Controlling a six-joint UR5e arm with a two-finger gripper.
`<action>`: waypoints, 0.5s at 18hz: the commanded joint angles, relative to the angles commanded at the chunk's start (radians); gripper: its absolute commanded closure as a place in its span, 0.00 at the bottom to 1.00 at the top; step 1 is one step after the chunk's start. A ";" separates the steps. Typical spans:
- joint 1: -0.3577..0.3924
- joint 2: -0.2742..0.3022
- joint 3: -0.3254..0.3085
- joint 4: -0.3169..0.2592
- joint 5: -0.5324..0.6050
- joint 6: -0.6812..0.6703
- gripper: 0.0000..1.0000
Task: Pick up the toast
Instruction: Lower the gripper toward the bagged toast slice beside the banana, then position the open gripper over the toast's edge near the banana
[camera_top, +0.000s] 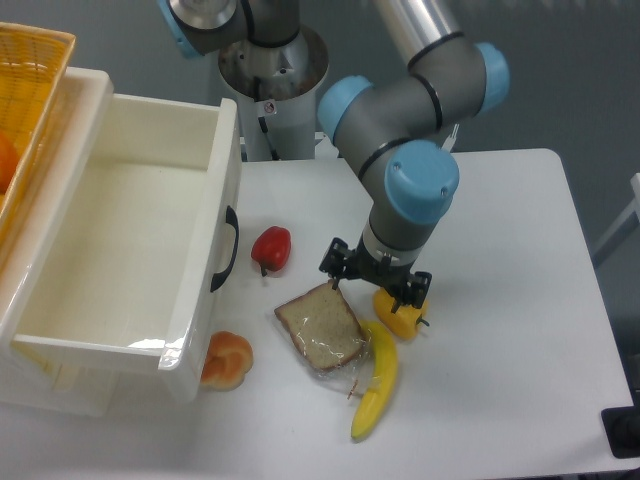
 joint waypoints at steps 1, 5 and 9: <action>0.002 -0.005 0.000 0.002 -0.015 -0.003 0.00; -0.005 -0.019 -0.034 -0.002 -0.038 -0.093 0.00; -0.006 -0.019 -0.049 -0.006 -0.038 -0.155 0.00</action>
